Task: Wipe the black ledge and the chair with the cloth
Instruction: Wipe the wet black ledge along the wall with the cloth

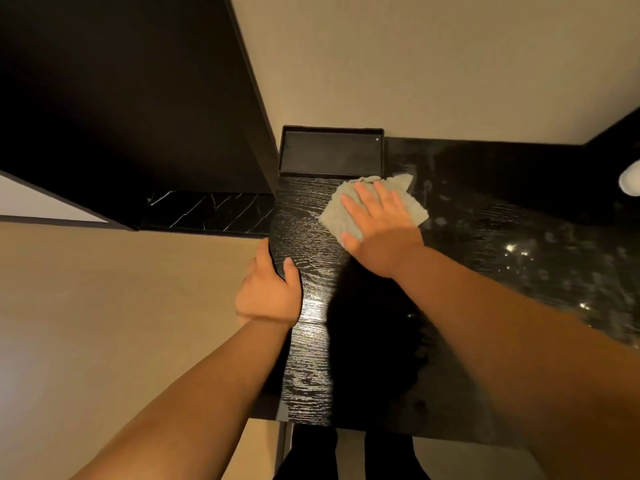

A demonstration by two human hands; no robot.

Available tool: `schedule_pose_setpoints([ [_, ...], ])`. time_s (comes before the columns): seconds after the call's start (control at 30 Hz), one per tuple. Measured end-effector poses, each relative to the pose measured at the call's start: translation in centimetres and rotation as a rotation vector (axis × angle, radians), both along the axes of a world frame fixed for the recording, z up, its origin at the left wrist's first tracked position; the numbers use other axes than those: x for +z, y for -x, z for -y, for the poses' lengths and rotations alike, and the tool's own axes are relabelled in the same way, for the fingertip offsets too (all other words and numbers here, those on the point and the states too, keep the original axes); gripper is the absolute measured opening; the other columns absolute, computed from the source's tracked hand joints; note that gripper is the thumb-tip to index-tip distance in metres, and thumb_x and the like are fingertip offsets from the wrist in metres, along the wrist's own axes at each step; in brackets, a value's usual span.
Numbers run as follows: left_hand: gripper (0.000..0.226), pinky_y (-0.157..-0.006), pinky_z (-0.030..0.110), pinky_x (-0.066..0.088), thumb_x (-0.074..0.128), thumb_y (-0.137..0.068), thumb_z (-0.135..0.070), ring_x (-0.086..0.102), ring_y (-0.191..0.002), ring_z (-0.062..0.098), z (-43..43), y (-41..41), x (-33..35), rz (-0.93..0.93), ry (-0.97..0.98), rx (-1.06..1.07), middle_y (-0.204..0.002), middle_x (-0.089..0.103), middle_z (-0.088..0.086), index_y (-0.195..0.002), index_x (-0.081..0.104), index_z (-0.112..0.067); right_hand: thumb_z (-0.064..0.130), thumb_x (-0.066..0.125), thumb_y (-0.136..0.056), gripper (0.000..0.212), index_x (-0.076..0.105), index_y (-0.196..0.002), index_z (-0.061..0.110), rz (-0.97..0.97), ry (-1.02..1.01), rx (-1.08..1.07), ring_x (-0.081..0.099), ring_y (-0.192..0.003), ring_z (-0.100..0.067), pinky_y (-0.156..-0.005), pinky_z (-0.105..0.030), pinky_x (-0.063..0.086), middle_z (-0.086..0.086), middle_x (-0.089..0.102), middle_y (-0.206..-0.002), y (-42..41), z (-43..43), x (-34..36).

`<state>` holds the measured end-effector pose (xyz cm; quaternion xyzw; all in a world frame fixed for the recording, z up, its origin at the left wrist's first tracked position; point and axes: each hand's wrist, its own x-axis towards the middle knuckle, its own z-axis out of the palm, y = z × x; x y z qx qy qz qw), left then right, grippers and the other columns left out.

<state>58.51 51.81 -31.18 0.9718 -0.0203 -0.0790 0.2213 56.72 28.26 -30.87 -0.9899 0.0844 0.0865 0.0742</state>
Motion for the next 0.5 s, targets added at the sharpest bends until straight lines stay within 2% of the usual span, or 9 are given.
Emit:
schedule_pose_setpoints([
  [0.1,0.054,-0.070,0.038,0.043,0.039,-0.103,-0.051,0.067,-0.093,0.036,0.0,-0.1,-0.2,-0.014,0.013,0.005,-0.117,0.069,0.006,-0.153,0.038,-0.031,0.057,0.030,-0.093,0.075,0.031,-0.160,0.022,0.035,0.023,-0.064,0.011,-0.156,-0.038,-0.125,-0.056,0.011,-0.010,0.019,-0.169,1.6,-2.6,0.2],
  [0.17,0.052,-0.070,0.036,0.041,0.041,-0.103,-0.049,0.068,-0.094,0.035,0.1,0.0,-0.3,-0.010,0.019,0.011,-0.116,0.069,0.005,-0.151,0.041,-0.030,0.055,0.035,-0.095,0.073,0.035,-0.158,0.019,0.056,-0.004,0.015,0.014,-0.154,-0.041,-0.124,-0.057,0.016,-0.013,0.022,-0.168,4.2,-3.8,0.4],
  [0.3,0.051,-0.071,0.036,0.041,0.041,-0.103,-0.050,0.068,-0.097,0.035,0.0,0.1,-0.3,-0.005,0.033,0.012,-0.119,0.069,0.004,-0.151,0.041,-0.032,0.060,0.040,-0.096,0.074,0.034,-0.159,0.021,0.083,-0.052,0.246,0.010,-0.156,-0.040,-0.124,-0.058,0.014,-0.013,0.022,-0.168,7.3,-3.7,0.3],
  [0.37,0.050,-0.071,0.037,0.043,0.040,-0.103,-0.050,0.067,-0.097,0.034,-0.1,0.0,-0.2,-0.007,0.034,0.007,-0.119,0.069,0.004,-0.151,0.040,-0.033,0.064,0.035,-0.093,0.076,0.031,-0.160,0.029,0.011,-0.041,0.286,0.009,-0.156,-0.040,-0.127,-0.055,0.007,-0.009,0.020,-0.169,5.3,-1.8,0.7],
  [0.47,0.051,-0.070,0.039,0.046,0.037,-0.103,-0.052,0.067,-0.096,0.034,-0.3,0.1,-0.3,-0.008,0.033,-0.006,-0.117,0.069,0.003,-0.150,0.039,-0.033,0.067,0.015,-0.087,0.083,0.015,-0.163,0.034,-0.063,-0.026,0.072,-0.011,-0.157,-0.033,-0.125,-0.046,-0.013,-0.002,0.000,-0.172,2.2,0.0,1.0],
  [0.5,0.050,-0.070,0.038,0.046,0.037,-0.103,-0.052,0.067,-0.096,0.034,-0.3,0.0,-0.3,-0.011,0.025,-0.006,-0.117,0.069,0.004,-0.149,0.040,-0.033,0.066,0.011,-0.086,0.084,0.012,-0.164,0.033,-0.071,-0.033,-0.004,-0.014,-0.156,-0.032,-0.124,-0.045,-0.016,-0.001,-0.003,-0.172,1.6,-0.2,0.8],
])
